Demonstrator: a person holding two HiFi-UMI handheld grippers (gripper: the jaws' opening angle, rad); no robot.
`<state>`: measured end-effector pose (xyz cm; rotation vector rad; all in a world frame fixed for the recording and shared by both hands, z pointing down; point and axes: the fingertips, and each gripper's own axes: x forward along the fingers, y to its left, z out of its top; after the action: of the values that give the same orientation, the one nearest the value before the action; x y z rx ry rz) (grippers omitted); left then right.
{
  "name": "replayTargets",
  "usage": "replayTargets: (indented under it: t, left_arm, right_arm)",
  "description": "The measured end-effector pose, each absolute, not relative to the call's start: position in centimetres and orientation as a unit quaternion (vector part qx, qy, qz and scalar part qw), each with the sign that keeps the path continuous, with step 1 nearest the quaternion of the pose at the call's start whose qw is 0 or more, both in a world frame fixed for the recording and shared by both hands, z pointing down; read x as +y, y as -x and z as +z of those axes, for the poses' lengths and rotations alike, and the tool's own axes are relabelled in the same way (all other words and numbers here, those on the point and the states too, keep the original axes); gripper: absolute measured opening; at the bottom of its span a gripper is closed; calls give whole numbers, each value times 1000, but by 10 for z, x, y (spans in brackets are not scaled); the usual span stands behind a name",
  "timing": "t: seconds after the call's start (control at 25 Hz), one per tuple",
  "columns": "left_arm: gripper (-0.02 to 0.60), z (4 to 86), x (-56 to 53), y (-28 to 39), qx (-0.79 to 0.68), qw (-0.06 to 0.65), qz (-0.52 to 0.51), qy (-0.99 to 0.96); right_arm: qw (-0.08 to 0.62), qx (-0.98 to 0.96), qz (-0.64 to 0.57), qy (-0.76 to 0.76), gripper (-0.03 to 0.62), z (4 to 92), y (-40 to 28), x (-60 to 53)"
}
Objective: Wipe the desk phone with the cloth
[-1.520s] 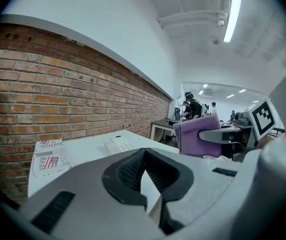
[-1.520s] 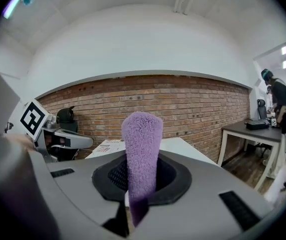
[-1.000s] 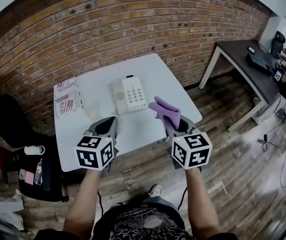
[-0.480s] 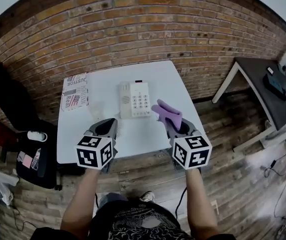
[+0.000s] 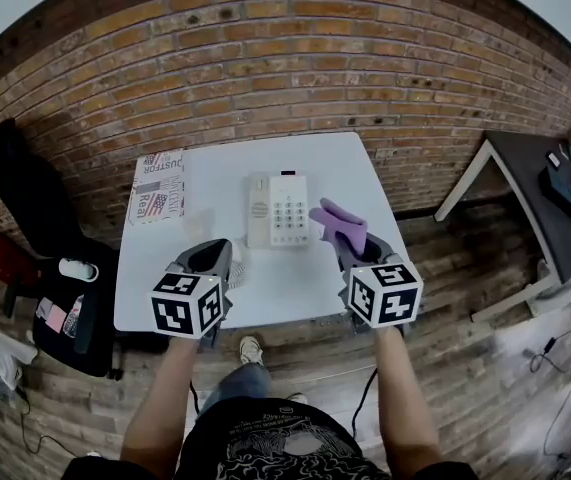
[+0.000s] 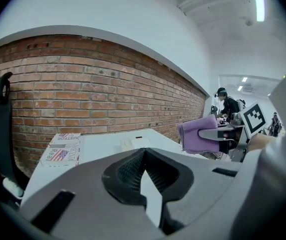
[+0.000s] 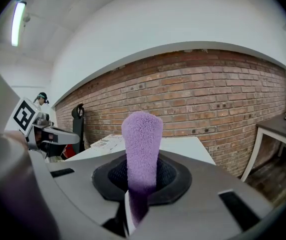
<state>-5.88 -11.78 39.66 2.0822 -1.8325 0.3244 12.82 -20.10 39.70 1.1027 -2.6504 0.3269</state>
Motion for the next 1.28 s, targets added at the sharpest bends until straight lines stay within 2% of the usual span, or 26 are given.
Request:
replayTargets:
  t: [0.68,1.28]
  left_arm:
    - [6,431,-231,117,-625,200,117,-746]
    - [6,473,-281,125,-574,235,147,-771]
  right_arm:
    - [178,-886,110,-414,44,437,-75,-335]
    - [242,-865,127,-421,44,497,-34,-416]
